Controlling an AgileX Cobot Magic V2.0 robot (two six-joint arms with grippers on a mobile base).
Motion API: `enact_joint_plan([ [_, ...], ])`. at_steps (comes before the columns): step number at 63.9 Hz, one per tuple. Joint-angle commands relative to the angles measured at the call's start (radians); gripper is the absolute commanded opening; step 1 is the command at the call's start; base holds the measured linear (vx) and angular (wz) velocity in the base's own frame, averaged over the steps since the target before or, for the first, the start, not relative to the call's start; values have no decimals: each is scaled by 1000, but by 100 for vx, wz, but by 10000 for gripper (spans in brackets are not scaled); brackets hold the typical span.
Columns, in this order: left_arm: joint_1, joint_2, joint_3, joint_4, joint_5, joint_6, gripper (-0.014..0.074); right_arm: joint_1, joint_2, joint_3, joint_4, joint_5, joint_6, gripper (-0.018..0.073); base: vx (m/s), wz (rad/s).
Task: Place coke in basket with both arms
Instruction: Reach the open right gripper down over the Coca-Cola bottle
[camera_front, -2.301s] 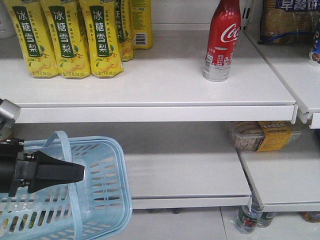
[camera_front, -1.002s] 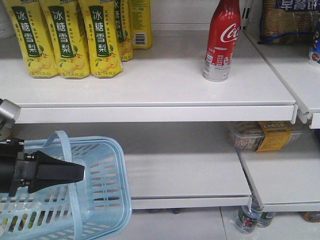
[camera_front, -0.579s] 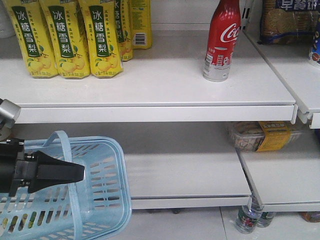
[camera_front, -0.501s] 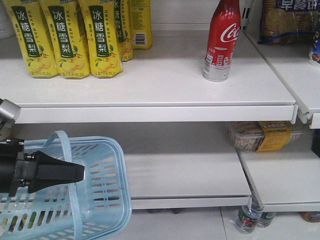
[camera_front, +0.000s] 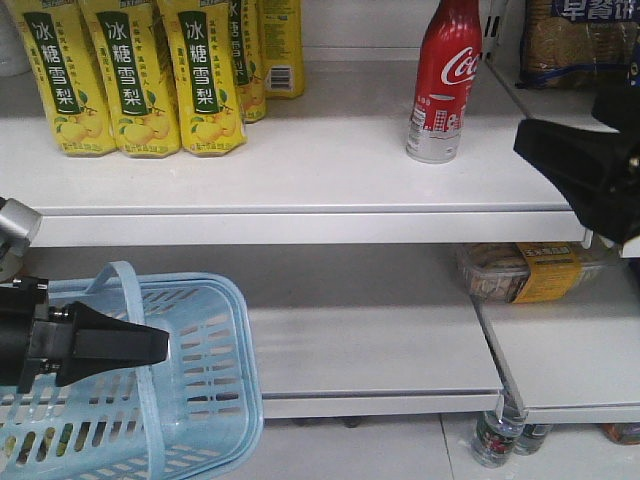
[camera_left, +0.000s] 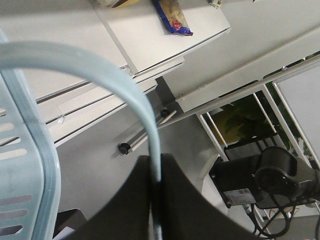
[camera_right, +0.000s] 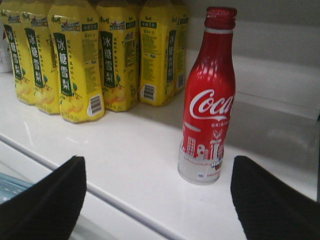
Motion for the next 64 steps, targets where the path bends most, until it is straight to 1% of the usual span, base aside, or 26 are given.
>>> enact_joint_plan([
  [1, -4, -25, -31, -77, 26, 15, -6, -2, 48, -71, 128, -22, -102, 581, 0, 0],
  [5, -4, -25, -31, -77, 26, 15, -6, -2, 84, -105, 133, -22, -117, 581, 0, 0],
  [24, -4, -25, -31, -77, 26, 15, -6, -2, 239, -266, 133, -21, -129, 581, 0, 0],
  [33, -4, -25, -31, -77, 26, 15, -6, -1, 319, -344, 159, 6, -131, 581, 0, 0],
  [43, -4, -25, -31, -77, 26, 15, -6, 0, 398, -423, 164, 7, -131, 581, 0, 0],
  [49, -4, -25, -31, -77, 26, 15, -6, 46, 438, -468, 166, -18, -154, 581, 0, 0],
  [57, -4, -25, -31, -77, 26, 15, -6, 127, 495, -525, 165, -145, -196, 581, 0, 0],
  [61, -4, -25, -31, -77, 26, 15, -6, 149, 520, -551, 167, -202, -205, 581, 0, 0],
  [64, -4, -25, -31, -77, 26, 15, -6, 159, 538, -574, 167, -218, -205, 581, 0, 0],
])
